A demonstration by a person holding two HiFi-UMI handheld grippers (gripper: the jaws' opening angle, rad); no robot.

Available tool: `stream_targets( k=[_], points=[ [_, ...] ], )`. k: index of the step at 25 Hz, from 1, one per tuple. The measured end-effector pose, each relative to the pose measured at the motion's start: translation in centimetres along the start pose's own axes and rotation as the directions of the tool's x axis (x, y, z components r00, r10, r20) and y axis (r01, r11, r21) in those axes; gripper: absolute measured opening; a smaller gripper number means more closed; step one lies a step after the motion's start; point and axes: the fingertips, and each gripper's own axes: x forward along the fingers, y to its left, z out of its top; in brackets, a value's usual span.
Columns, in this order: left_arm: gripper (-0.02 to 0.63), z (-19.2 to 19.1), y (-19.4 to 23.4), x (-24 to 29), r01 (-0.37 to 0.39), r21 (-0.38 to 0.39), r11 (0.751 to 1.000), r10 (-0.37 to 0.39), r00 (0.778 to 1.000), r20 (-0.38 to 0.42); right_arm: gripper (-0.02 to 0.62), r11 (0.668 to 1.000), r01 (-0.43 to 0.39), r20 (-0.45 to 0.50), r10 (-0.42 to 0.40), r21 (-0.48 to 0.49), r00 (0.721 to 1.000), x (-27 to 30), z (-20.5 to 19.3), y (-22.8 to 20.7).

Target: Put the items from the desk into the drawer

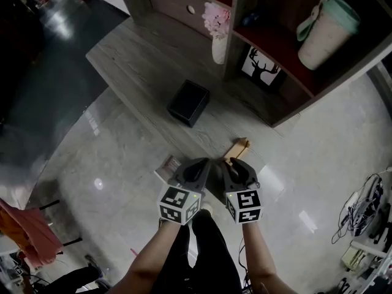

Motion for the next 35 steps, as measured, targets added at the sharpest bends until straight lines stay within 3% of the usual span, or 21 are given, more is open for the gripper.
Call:
stream_targets(
  k=[4,18,35],
  points=[
    [0.011,0.1,0.4,-0.3,-0.005,-0.007,1.0,0.005,1.0,0.005,0.052,0.999,0.033,0.016,-0.032,-0.043,0.999,0.0,0.7,0.1],
    [0.011,0.8,1.4,-2.7,-0.004,-0.035,0.999,0.006,0.999,0.038,0.051,0.994,0.107,0.052,-0.106,-0.009,0.993,-1.1,2.3,0.4],
    [0.011,0.3,4.9,-9.4,-0.041,-0.059,0.997,0.046,0.996,0.082,0.051,0.991,0.085,0.068,-0.078,-0.108,0.995,-1.6,4.2,7.8]
  ],
)
